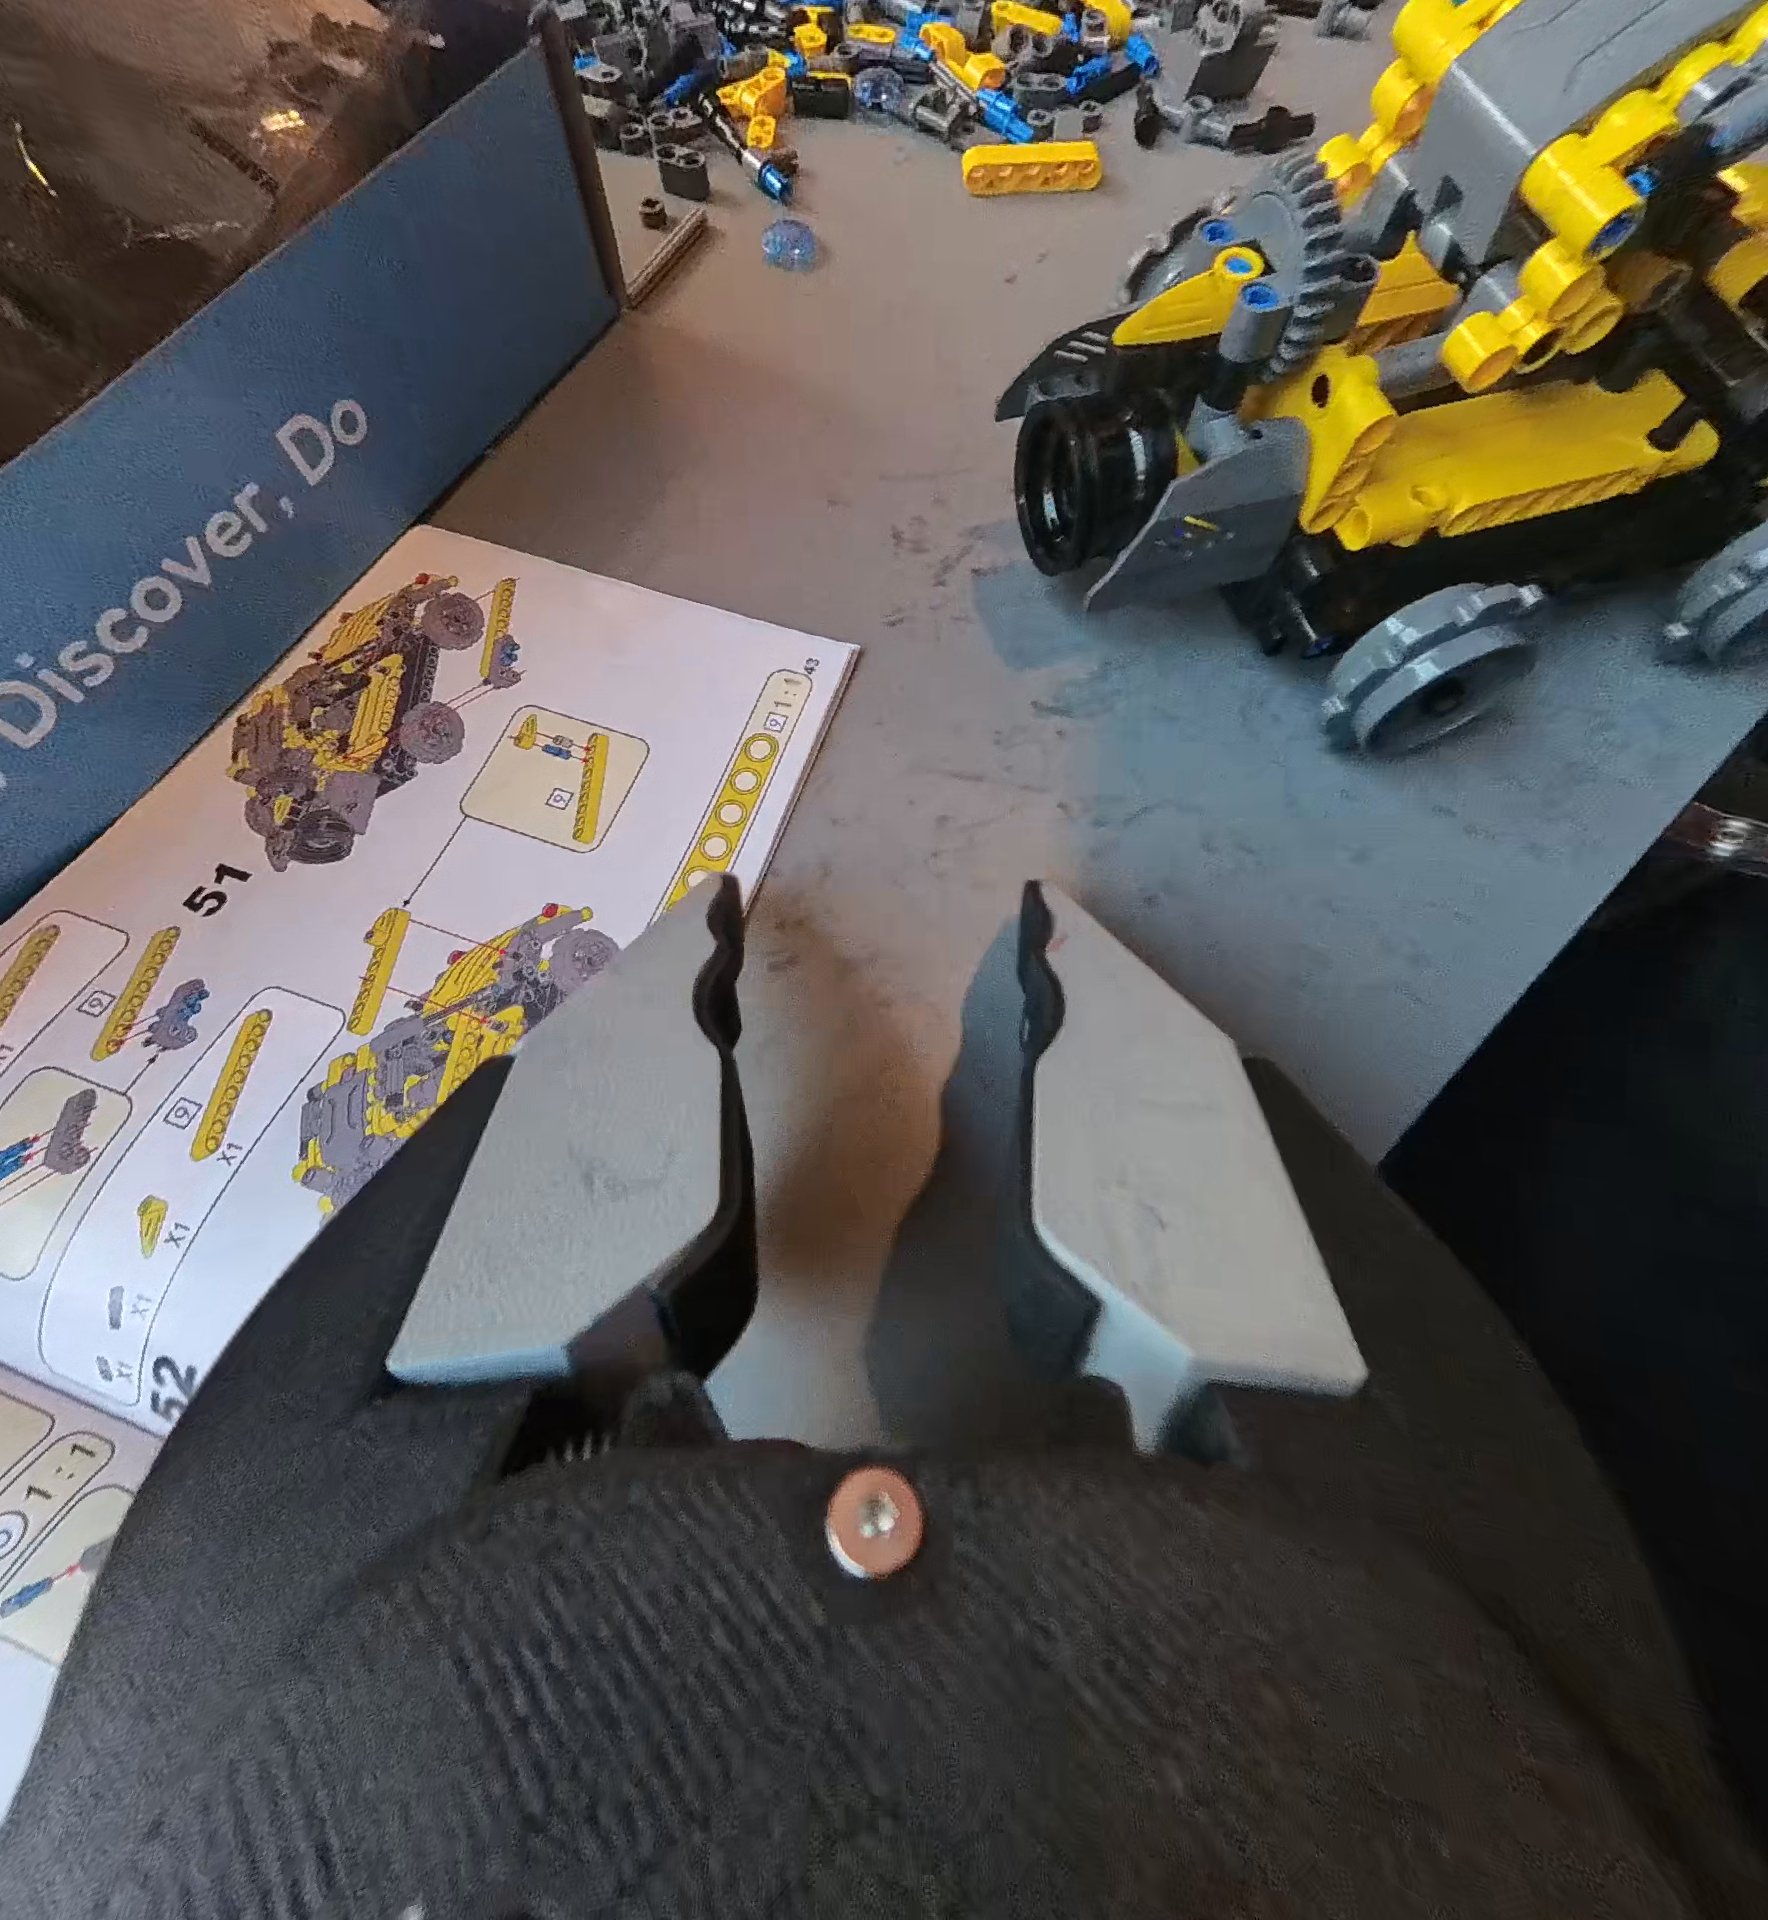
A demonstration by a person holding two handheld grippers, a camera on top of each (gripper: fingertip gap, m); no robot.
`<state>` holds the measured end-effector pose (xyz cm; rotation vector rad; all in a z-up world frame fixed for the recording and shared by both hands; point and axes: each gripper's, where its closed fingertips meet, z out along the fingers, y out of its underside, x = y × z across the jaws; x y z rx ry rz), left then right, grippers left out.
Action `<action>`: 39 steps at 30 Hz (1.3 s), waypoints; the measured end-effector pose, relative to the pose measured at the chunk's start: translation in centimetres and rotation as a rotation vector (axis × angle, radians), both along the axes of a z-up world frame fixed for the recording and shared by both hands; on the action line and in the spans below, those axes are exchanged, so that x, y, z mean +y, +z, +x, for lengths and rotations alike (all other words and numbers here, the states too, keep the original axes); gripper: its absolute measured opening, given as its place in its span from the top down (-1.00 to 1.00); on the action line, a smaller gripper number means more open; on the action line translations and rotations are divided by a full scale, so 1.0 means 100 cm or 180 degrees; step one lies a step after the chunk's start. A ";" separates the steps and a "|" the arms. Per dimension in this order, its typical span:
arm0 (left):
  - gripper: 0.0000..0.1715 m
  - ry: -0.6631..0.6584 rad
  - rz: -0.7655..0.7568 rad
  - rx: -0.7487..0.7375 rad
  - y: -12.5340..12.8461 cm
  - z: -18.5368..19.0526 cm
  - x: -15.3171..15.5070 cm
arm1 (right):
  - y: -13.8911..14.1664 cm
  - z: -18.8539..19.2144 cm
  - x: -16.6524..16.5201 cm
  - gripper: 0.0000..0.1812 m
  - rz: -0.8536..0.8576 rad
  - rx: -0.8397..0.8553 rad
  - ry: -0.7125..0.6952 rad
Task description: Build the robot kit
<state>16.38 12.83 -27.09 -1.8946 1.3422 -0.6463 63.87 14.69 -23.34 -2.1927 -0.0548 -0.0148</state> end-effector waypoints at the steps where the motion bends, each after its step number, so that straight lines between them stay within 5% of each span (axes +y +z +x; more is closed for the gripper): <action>1: 0.40 -0.0034 0.0004 -0.0011 0.001 0.000 -0.001 | -0.007 0.001 0.002 0.60 -0.0138 -0.0059 -0.0071; 5: 0.41 -0.0091 0.0071 -0.0063 0.004 0.001 -0.004 | -0.013 -0.011 0.017 0.70 -0.0234 -0.0039 0.0002; 8: 0.43 -0.0206 0.0071 -0.0104 0.005 0.003 -0.009 | -0.018 -0.015 0.027 0.95 -0.0379 -0.0043 0.0131; 21: 0.44 -0.0496 -0.0134 -0.0403 0.016 0.004 -0.021 | -0.040 -0.057 0.051 0.91 -0.0788 0.0234 0.0457; 39: 0.51 -0.0583 -0.0259 -0.0477 0.018 0.004 -0.025 | -0.049 -0.052 0.047 0.81 -0.0873 -0.0382 0.0678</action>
